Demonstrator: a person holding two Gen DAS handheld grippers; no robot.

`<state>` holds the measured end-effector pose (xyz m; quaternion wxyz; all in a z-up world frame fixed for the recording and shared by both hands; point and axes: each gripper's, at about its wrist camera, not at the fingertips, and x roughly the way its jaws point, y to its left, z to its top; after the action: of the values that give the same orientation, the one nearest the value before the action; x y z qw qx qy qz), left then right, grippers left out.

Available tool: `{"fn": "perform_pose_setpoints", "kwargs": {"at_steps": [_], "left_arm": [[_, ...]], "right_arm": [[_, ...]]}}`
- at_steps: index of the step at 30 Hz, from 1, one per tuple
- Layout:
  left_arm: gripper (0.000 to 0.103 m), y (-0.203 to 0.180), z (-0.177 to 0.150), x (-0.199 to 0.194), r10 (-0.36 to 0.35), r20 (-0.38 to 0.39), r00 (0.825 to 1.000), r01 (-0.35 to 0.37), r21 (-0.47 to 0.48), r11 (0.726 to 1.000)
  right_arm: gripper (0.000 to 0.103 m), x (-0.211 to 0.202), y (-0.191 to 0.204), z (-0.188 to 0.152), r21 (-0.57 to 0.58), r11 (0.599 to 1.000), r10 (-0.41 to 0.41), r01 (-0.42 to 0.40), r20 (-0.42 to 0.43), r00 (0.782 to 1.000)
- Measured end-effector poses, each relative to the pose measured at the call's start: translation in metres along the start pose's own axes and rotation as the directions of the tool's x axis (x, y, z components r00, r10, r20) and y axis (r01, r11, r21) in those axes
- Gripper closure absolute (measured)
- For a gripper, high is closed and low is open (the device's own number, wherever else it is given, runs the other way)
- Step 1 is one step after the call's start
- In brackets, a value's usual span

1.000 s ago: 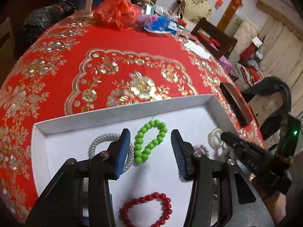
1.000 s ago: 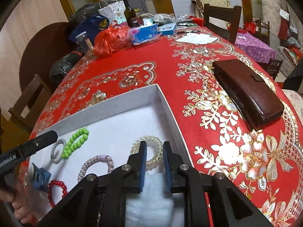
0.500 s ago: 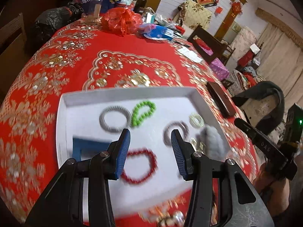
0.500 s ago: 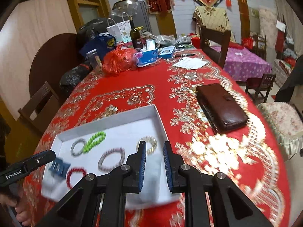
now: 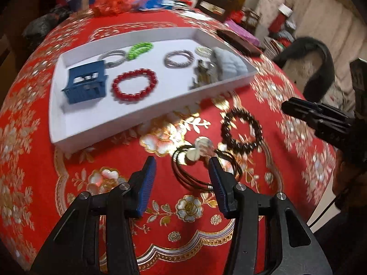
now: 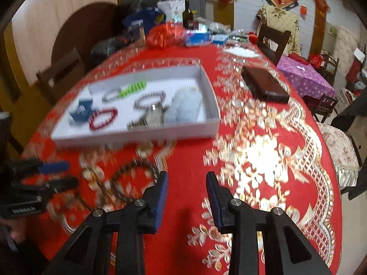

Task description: Organize jewelry

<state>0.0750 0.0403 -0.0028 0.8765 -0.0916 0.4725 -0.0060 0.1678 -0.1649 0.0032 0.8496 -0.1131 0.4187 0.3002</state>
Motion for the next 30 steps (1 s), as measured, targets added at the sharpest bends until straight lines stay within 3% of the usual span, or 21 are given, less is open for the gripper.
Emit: {"fn": "perform_pose_setpoints", "kwargs": {"at_steps": [5,12,15,17,19,21,22,27,30], "left_arm": [[0.056,-0.009,0.001,0.014,-0.031,-0.035,0.999,0.033,0.037,0.999],[0.041,-0.028,0.001,0.024,0.012,-0.001,1.000,-0.012,0.153,0.988],[0.039,-0.037,-0.002,0.027,0.046,0.034,0.998,-0.052,0.218,0.975],[0.039,-0.035,-0.001,0.027,0.038,0.039,0.999,-0.046,0.209,0.977],[0.047,-0.035,0.000,0.027,0.038,0.041,0.998,-0.046,0.210,0.977],[0.081,-0.032,0.002,0.025,0.035,0.047,0.998,-0.043,0.198,0.979],[0.087,-0.031,0.003,0.025,0.034,0.045,0.998,-0.042,0.188,0.981],[0.097,-0.020,0.005,0.021,0.003,0.049,0.999,-0.010,0.125,0.992],[0.099,-0.016,0.006,0.020,-0.026,0.042,0.999,0.022,0.101,0.995]], "right_arm": [[0.071,0.007,-0.005,0.002,0.027,1.000,0.010,-0.010,-0.003,1.000],[0.071,0.012,0.006,0.005,-0.001,0.999,0.034,-0.034,-0.008,0.999],[0.071,0.017,0.008,0.005,-0.007,0.999,0.039,-0.039,-0.021,0.999],[0.071,0.020,0.009,0.004,-0.009,0.999,0.050,-0.051,-0.029,0.998],[0.071,0.022,0.011,0.003,-0.013,0.998,0.069,-0.069,-0.037,0.997],[0.071,0.025,0.016,0.004,-0.028,0.996,0.084,-0.085,-0.043,0.996],[0.071,0.028,0.020,0.004,-0.042,0.995,0.083,-0.085,-0.049,0.995],[0.069,0.044,0.032,0.007,-0.098,0.993,0.063,-0.069,-0.066,0.996],[0.061,0.046,0.038,0.005,-0.131,0.989,0.057,-0.064,-0.061,0.997]]}}
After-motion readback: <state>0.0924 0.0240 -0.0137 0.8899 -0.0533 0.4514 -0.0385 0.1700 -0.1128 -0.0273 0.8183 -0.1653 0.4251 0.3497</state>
